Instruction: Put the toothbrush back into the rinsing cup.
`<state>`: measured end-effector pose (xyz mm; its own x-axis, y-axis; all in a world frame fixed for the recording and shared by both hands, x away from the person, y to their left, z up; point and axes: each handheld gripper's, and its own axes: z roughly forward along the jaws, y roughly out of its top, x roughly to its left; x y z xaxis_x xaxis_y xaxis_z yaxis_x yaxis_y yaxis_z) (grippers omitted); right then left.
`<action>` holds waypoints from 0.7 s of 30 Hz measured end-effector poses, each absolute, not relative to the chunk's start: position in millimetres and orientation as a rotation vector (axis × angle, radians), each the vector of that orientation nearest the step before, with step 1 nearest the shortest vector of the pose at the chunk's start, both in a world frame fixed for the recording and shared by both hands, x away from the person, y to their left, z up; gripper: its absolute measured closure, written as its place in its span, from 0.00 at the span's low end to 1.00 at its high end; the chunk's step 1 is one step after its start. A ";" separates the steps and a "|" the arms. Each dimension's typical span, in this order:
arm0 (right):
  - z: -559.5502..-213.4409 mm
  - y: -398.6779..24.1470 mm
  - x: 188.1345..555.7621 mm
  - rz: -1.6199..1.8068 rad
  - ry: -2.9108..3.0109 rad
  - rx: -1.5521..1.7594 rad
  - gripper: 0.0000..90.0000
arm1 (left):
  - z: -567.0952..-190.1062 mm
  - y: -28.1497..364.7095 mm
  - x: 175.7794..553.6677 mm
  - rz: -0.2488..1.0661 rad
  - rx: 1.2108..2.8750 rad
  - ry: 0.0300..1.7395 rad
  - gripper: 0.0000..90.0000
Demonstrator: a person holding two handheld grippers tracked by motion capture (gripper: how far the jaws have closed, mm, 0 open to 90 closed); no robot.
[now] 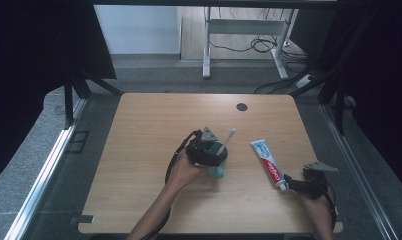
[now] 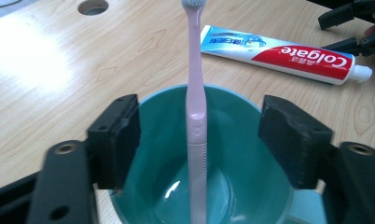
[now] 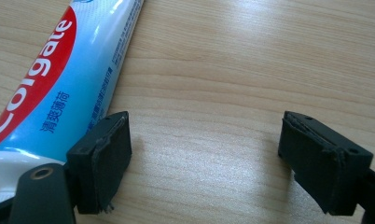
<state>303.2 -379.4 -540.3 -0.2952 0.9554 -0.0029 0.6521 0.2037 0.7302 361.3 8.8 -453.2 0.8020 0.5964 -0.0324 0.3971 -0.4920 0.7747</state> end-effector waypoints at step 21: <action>-540.4 -379.4 303.2 0.876 2.025 1.490 0.19 | -442.5 39.3 350.5 0.288 2.134 0.765 0.08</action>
